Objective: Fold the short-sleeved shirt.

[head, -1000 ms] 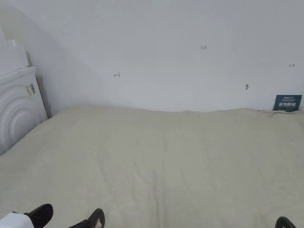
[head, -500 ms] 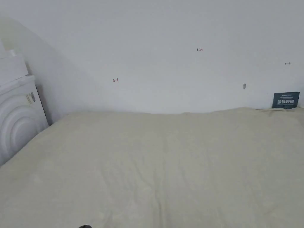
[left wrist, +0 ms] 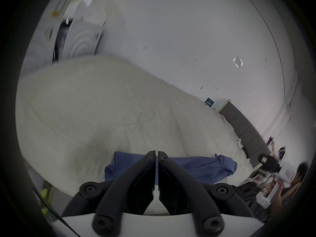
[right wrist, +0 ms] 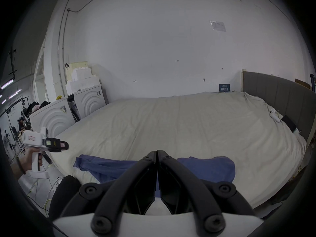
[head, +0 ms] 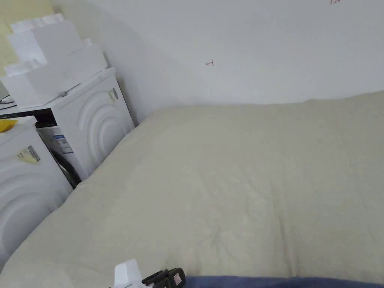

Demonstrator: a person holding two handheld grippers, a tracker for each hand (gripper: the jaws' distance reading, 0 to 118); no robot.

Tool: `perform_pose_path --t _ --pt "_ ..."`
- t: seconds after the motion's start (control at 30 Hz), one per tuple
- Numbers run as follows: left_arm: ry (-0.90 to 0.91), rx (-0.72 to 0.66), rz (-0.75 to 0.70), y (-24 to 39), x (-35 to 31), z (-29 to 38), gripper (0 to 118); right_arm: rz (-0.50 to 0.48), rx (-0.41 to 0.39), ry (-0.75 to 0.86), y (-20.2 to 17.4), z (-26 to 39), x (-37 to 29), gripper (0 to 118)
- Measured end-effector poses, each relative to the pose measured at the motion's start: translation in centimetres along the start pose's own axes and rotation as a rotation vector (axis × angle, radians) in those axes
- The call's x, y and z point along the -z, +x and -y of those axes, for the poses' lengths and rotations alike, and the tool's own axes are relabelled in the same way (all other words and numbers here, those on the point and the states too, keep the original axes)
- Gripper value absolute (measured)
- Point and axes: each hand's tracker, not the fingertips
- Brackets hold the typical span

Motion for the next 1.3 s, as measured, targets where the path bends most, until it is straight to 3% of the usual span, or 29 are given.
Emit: perform_pose_path --t 0.1,0.13,0.27,0.47,0.57,0.63,0.67,0.7,0.73,0.8,0.93,1.3 --pt "-0.135 -0.040 0.045 -3.9 3.2 -0.5 77 0.005 0.014 -0.021 0.0 0.2 0.5 1" --pt "-0.166 -0.045 0.040 -5.3 3.9 -0.4 84 0.009 0.016 -0.028 0.0 0.3 0.6 1" --pt "-0.181 -0.065 0.001 -7.6 5.5 -0.2 86 0.020 0.001 -0.058 -0.2 0.4 0.9 1" --pt "-0.170 -0.225 0.130 -9.9 7.0 0.4 87 0.020 0.055 -0.061 -0.4 0.2 1.2 1" --pt "-0.247 -0.288 0.317 -9.0 8.4 1.0 86 -0.001 0.117 -0.075 -0.1 0.4 1.9 1" --pt "-0.323 -0.240 0.278 -8.0 9.8 1.3 78 0.004 0.109 -0.078 -0.3 0.4 2.2 1" --pt "-0.309 -0.220 0.269 -7.9 10.0 1.0 65 0.003 0.106 -0.083 -0.3 0.3 2.2 1" --pt "-0.306 -0.236 0.270 -7.8 10.3 0.7 39 0.004 0.104 -0.082 -0.3 0.3 2.2 1" --pt "-0.329 -0.240 0.245 -7.7 10.7 0.7 27 0.002 0.105 -0.080 -0.3 0.3 2.1 1" --pt "-0.400 -0.181 0.159 -6.9 11.2 0.7 23 -0.006 0.119 -0.081 -0.1 0.3 2.0 1" --pt "-0.362 -0.179 0.182 -6.8 11.1 -0.4 16 0.009 0.128 -0.090 0.3 0.6 1.8 1" --pt "-0.273 -0.123 -0.092 -9.9 5.9 -5.9 15 0.025 0.171 -0.094 1.8 1.0 1.0 1"
